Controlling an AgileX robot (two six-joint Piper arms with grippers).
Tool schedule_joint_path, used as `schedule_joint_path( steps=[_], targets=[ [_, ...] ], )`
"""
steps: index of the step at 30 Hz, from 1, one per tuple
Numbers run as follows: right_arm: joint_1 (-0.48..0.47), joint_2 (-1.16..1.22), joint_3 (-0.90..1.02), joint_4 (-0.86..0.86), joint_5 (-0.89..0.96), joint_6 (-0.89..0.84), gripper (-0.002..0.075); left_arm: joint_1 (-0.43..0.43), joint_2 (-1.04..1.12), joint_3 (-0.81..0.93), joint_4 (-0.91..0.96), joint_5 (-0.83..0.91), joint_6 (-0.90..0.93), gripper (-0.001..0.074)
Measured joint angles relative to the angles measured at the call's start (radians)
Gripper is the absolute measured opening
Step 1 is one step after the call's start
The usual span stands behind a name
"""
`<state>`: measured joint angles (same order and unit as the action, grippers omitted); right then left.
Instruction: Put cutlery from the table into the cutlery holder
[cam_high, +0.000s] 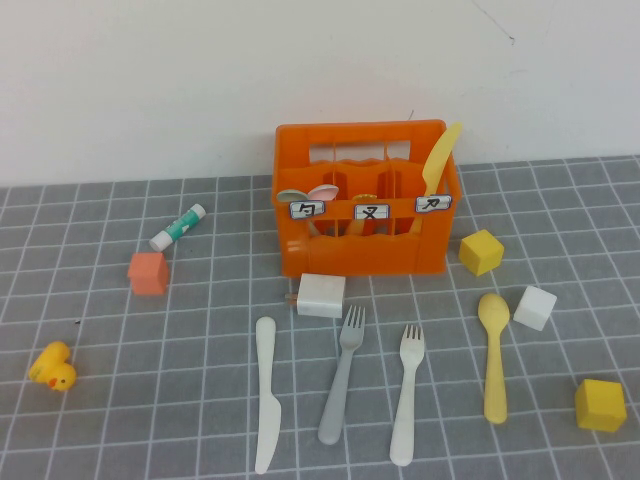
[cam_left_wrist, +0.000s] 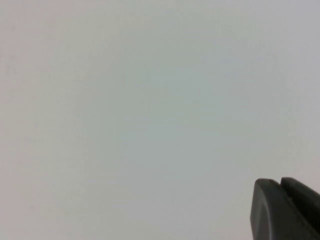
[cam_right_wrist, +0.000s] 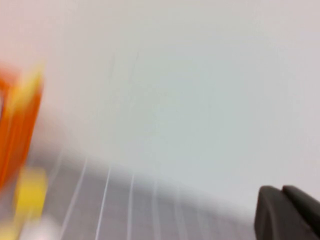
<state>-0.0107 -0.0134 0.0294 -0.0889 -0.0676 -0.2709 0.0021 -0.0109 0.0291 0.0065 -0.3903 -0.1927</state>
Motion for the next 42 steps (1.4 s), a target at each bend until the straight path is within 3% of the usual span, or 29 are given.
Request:
schedule_joint_path(
  steps=[3,9,14,17,24,27,33,42],
  targets=[
    [0.0,0.0,0.0,0.028,-0.188,0.035,-0.0003,0.0,0.0,0.0,0.0,-0.028,-0.028,-0.0001],
    [0.0,0.0,0.0,0.123,-0.446,0.282,-0.0003,0.0,0.0,0.0,0.002,-0.078,-0.138,-0.0001],
    [0.0,0.0,0.0,0.196,-0.644,0.324,-0.0003,0.0,-0.001,0.0,0.045,-0.236,-0.239,-0.0001],
    [0.0,0.0,-0.01,0.2,-0.669,0.324,-0.0003,0.0,-0.002,-0.041,0.114,-0.171,-0.263,-0.0001],
    [0.0,0.0,-0.246,0.103,-0.335,0.282,-0.0003,0.0,0.004,-0.335,0.181,0.292,-0.286,-0.0001],
    [0.0,0.025,-0.377,0.002,-0.193,0.257,-0.0003,0.0,0.038,-0.421,0.232,0.365,-0.284,-0.0001],
    [0.0,0.133,-0.549,-0.11,0.184,0.244,-0.0003,0.0,0.087,-0.426,0.272,0.465,-0.296,-0.0001],
    [0.0,0.385,-0.559,-0.082,0.704,0.146,-0.0003,0.0,0.286,-0.359,0.106,0.613,-0.377,-0.0001]
  ],
)
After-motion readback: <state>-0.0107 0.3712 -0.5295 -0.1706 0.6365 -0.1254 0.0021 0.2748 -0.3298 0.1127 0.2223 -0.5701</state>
